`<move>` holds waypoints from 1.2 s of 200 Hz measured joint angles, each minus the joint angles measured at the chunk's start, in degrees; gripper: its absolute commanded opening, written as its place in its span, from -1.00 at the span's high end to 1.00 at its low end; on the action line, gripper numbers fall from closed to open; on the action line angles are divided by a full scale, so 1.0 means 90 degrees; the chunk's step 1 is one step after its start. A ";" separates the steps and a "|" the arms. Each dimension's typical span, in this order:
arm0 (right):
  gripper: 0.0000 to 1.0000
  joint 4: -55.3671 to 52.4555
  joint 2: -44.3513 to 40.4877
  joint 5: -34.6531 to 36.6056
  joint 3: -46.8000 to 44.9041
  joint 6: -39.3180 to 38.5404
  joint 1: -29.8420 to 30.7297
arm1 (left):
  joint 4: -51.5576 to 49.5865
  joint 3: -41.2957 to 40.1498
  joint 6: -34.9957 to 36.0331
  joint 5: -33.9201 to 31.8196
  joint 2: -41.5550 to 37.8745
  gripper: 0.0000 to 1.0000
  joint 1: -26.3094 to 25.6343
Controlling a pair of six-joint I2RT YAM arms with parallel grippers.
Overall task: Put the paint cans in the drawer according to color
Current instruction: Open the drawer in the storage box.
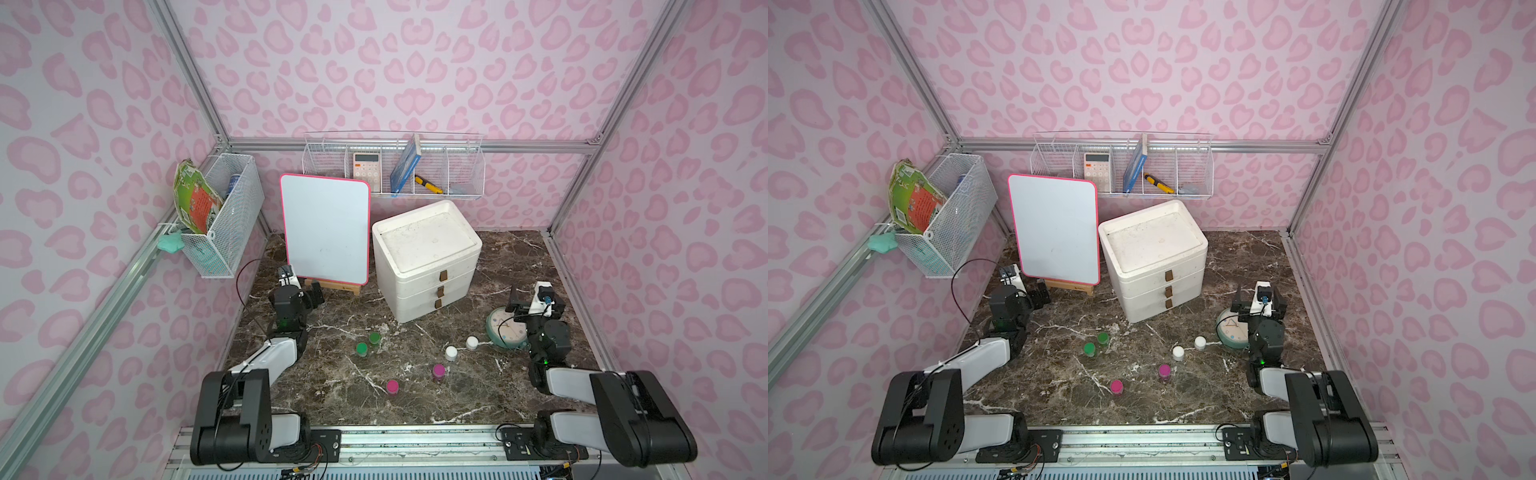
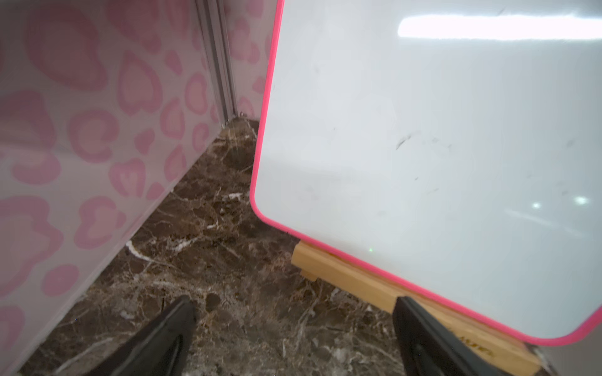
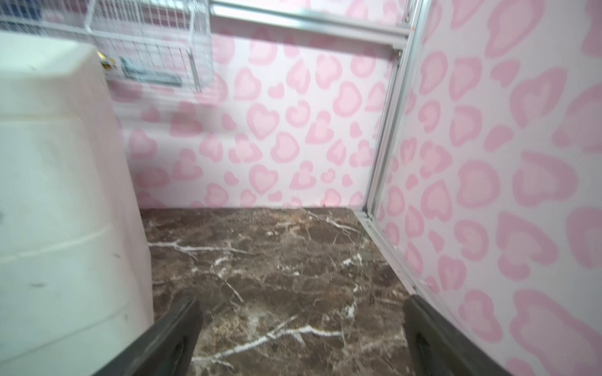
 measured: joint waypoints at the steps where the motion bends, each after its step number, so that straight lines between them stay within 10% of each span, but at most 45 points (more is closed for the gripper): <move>1: -0.98 -0.0044 -0.0041 0.0010 0.0019 0.0015 0.0002 | -0.0029 0.0015 -0.0002 -0.0002 -0.0027 -0.98 0.0000; 60: -0.79 -0.3407 -0.2382 -0.0916 0.0731 0.1953 -0.0415 | -0.3021 0.1671 -0.1010 0.0529 -0.1401 -0.98 0.0000; 101: -0.78 -0.4466 -0.2929 -0.1056 0.0920 0.1681 0.1722 | -0.3810 0.1450 -0.1904 0.1753 -0.2103 -0.90 -0.0170; 148: -0.77 -0.3679 -0.1707 -0.0355 0.0738 -0.0015 0.3791 | -0.3898 0.0976 -0.2380 0.2295 -0.2630 -0.85 -0.1297; 240: -0.60 -0.1171 0.0877 0.0117 0.1452 -0.0199 0.3832 | -0.3026 0.0862 -0.2101 0.1610 -0.2191 -0.78 -0.3218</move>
